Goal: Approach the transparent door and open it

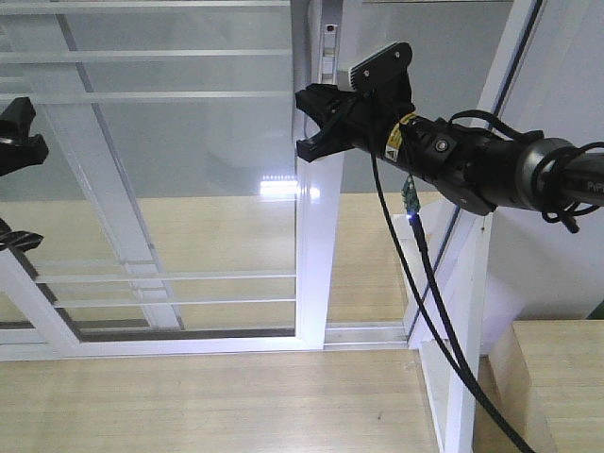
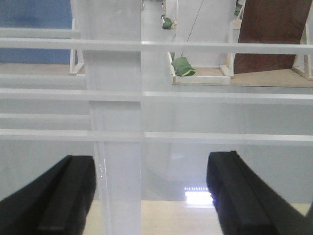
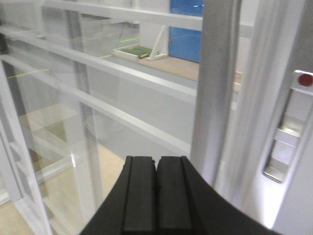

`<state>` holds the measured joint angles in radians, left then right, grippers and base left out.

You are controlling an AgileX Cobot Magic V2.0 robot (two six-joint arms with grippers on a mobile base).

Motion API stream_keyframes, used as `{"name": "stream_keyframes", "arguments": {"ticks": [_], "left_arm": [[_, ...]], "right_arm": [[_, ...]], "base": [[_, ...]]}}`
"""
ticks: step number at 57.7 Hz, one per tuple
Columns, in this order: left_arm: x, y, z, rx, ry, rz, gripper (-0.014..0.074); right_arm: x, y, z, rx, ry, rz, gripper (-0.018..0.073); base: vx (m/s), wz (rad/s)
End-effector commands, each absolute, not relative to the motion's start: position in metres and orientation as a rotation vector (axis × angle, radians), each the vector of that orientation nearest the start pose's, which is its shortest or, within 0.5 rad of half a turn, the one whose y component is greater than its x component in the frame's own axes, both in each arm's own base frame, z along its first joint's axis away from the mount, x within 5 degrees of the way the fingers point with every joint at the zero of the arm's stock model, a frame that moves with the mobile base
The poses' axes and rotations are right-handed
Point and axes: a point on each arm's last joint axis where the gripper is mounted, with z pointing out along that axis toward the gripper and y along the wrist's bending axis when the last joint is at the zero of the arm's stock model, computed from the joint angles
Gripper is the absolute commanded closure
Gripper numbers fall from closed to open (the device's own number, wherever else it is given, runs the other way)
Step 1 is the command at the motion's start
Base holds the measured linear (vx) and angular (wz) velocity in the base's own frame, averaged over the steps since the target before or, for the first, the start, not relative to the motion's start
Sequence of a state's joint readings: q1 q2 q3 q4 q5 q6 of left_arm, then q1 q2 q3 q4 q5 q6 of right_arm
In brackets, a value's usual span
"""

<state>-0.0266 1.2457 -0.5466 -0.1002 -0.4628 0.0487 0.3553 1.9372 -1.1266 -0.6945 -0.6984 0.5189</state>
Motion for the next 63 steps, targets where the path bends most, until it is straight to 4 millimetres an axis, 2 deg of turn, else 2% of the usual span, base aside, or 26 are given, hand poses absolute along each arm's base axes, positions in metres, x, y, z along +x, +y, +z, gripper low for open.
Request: {"name": "stream_keyframes", "arguments": {"ticks": [1, 7, 15, 21, 27, 36, 39, 52, 63], "left_arm": [[0.257, -0.003, 0.284, -0.057, 1.601, -0.022, 0.0020], [0.257, -0.003, 0.284, -0.057, 1.605, -0.022, 0.0020], [0.257, -0.004, 0.283, -0.047, 1.609, -0.021, 0.0020], [0.257, -0.008, 0.282, 0.053, 1.622, 0.001, 0.0020], [0.257, -0.013, 0.282, 0.069, 1.626, -0.043, 0.0020], [0.256, -0.020, 0.282, 0.101, 1.618, -0.100, 0.0020], [0.256, -0.021, 0.283, 0.099, 1.613, -0.120, 0.0020], [0.258, -0.026, 0.286, 0.100, 1.557, -0.163, 0.0020], [0.287, -0.045, 0.285, 0.185, 1.587, -0.220, 0.0020]], "right_arm": [[0.376, 0.182, 0.252, -0.673, 1.449, 0.637, 0.0565], [0.375, 0.179, 0.260, -0.655, 1.448, 0.621, 0.0565], [0.374, 0.168, 0.274, -0.664, 1.478, 0.494, 0.0565], [0.373, 0.147, 0.290, -0.600, 1.546, 0.399, 0.0565], [0.370, 0.126, 0.310, -0.554, 1.561, 0.317, 0.0565], [0.351, 0.106, 0.334, -0.531, 1.532, 0.251, 0.0565], [0.339, 0.103, 0.336, -0.532, 1.527, 0.249, 0.0565], [0.292, 0.093, 0.317, -0.570, 1.566, 0.232, 0.0565], [0.277, 0.088, 0.307, -0.562, 1.596, 0.236, 0.0565]], "base": [[0.00, 0.01], [0.00, 0.00], [0.00, 0.00], [0.00, 0.00], [0.00, 0.00], [0.00, 0.00], [0.00, 0.00], [0.00, 0.00], [0.00, 0.00]]}}
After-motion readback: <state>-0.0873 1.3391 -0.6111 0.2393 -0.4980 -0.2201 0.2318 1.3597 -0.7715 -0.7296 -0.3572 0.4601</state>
